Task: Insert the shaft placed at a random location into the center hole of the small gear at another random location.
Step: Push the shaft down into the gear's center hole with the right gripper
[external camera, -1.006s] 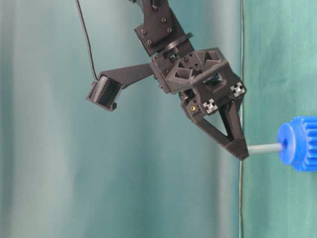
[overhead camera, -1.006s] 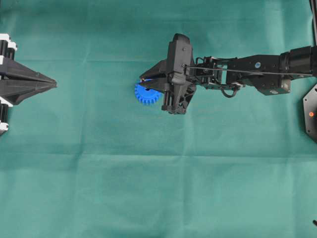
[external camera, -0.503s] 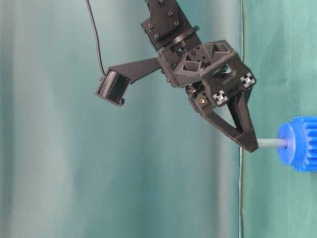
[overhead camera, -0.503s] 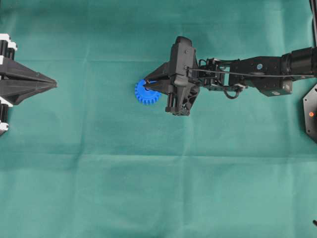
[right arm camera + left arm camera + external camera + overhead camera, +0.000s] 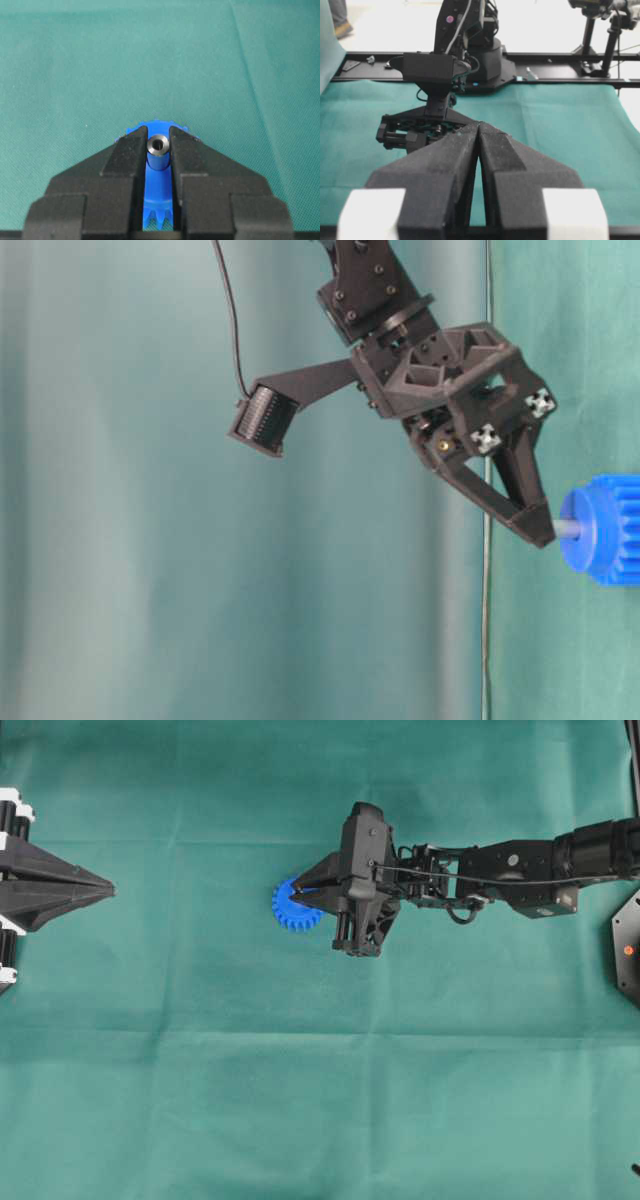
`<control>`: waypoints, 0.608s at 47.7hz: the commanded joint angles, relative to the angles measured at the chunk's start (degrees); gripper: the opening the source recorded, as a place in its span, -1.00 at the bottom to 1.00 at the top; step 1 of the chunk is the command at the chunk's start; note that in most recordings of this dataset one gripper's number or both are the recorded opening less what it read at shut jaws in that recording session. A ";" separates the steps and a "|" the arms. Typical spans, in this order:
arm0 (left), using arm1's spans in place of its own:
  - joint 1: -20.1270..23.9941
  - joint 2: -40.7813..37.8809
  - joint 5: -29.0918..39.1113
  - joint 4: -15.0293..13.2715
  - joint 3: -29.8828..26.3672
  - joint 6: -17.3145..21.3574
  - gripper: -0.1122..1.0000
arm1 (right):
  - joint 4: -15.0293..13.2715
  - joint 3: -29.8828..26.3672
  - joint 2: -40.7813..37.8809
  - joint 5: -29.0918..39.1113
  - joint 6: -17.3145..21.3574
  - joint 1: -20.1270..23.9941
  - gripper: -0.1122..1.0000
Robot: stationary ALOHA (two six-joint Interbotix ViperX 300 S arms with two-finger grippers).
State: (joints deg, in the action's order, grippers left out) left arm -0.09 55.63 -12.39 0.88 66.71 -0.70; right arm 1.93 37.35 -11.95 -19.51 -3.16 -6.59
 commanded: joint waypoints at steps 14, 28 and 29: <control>-0.09 -0.53 0.53 0.18 -1.05 0.09 -0.80 | -0.09 -2.72 -0.62 -0.53 -0.53 0.09 -0.57; -0.09 -0.53 0.79 0.18 -1.05 0.09 -0.80 | 0.18 -2.64 -0.62 0.70 -0.09 0.09 -0.57; -0.09 -0.53 0.70 0.18 -1.05 0.09 -0.80 | 0.18 -2.72 -0.62 0.88 0.00 0.09 -0.57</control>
State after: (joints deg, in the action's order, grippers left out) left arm -0.09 55.55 -11.34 0.88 66.71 -0.62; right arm 1.85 36.04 -13.45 -18.98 -3.16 -6.59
